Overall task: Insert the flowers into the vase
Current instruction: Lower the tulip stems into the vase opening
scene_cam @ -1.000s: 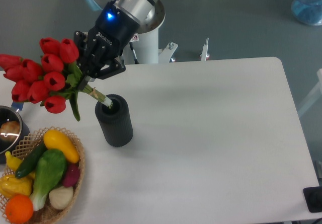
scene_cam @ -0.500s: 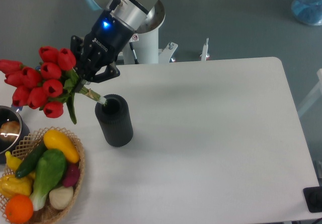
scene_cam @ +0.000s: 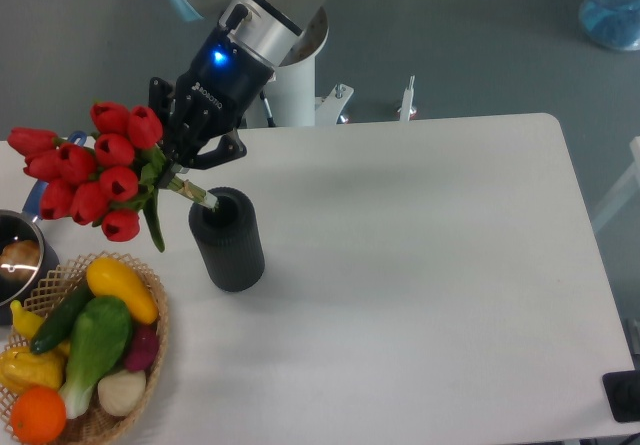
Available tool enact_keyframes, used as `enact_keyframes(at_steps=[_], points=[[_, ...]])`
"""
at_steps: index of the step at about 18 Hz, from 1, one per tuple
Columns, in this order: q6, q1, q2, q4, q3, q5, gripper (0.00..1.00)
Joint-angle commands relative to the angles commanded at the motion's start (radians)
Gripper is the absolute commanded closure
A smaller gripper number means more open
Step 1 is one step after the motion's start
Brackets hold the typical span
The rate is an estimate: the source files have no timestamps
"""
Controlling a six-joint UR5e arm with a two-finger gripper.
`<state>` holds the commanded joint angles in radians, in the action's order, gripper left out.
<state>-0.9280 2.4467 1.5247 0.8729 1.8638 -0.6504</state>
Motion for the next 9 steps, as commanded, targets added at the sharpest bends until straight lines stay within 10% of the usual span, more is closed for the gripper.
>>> enact_keyframes(at_steps=[9], points=[[-0.011, 0.005, 0.026, 0.000, 0.012, -0.006, 1.00]])
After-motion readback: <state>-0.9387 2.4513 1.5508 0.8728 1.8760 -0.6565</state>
